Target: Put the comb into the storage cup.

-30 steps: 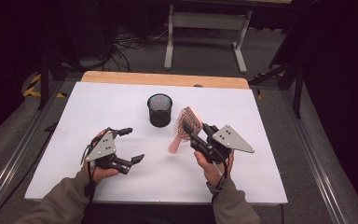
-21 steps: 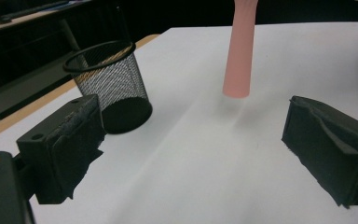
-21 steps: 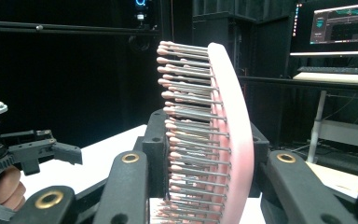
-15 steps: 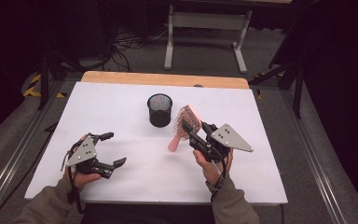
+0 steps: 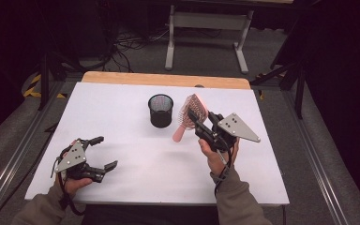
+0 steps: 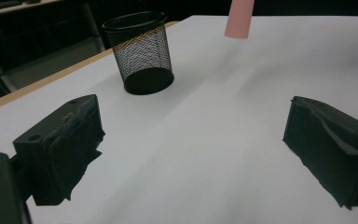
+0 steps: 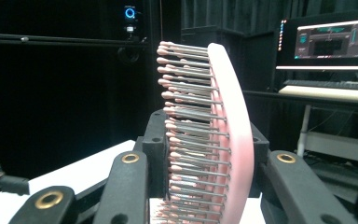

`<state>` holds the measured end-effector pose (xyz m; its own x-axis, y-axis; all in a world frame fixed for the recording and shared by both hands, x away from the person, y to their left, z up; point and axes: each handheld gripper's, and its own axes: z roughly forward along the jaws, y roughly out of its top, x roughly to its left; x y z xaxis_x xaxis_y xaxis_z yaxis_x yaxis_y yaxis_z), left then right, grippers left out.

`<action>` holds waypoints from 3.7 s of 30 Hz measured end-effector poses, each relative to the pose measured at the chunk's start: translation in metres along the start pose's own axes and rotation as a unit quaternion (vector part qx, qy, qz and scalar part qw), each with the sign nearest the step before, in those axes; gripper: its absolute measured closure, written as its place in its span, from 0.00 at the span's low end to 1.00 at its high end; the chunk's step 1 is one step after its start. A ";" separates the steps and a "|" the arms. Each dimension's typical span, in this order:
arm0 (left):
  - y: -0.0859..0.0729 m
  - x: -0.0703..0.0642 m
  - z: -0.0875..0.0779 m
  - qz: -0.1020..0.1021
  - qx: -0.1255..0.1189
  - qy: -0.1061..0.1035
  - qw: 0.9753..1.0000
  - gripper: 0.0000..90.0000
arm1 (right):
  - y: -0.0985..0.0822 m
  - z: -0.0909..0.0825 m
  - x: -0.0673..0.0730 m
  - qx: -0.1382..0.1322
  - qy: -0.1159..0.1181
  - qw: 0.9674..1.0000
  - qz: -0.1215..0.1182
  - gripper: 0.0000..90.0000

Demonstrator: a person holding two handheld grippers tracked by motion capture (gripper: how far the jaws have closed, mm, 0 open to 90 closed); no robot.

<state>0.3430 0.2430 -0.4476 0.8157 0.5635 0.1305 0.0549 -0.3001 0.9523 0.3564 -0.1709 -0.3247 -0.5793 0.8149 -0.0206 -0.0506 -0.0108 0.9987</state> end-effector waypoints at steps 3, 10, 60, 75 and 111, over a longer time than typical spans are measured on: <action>-0.001 0.000 0.000 -0.003 0.000 -0.001 1.000 0.06 | 0.009 0.004 -0.003 -0.006 -0.004 1.000 -0.007 0.71; -0.001 0.001 0.001 -0.002 0.000 -0.007 1.000 0.07 | 0.029 0.024 -0.008 -0.008 -0.007 1.000 -0.024 0.71; -0.002 0.002 0.001 -0.013 -0.006 -0.016 1.000 0.06 | 0.039 0.110 -0.020 -0.010 -0.044 0.999 -0.017 0.71; -0.001 0.001 0.000 -0.011 -0.008 -0.018 1.000 0.06 | 0.027 0.128 -0.017 0.001 -0.049 0.999 -0.013 0.71; -0.002 0.002 0.000 -0.015 -0.013 -0.016 1.000 0.06 | -0.012 0.139 -0.020 0.039 -0.053 0.998 0.015 0.71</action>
<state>0.3445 0.2450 -0.4487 0.8315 0.5476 0.0937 0.0647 -0.2629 0.9627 0.4821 -0.1064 -0.3293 -0.4896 0.8719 0.0105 0.0310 0.0054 0.9995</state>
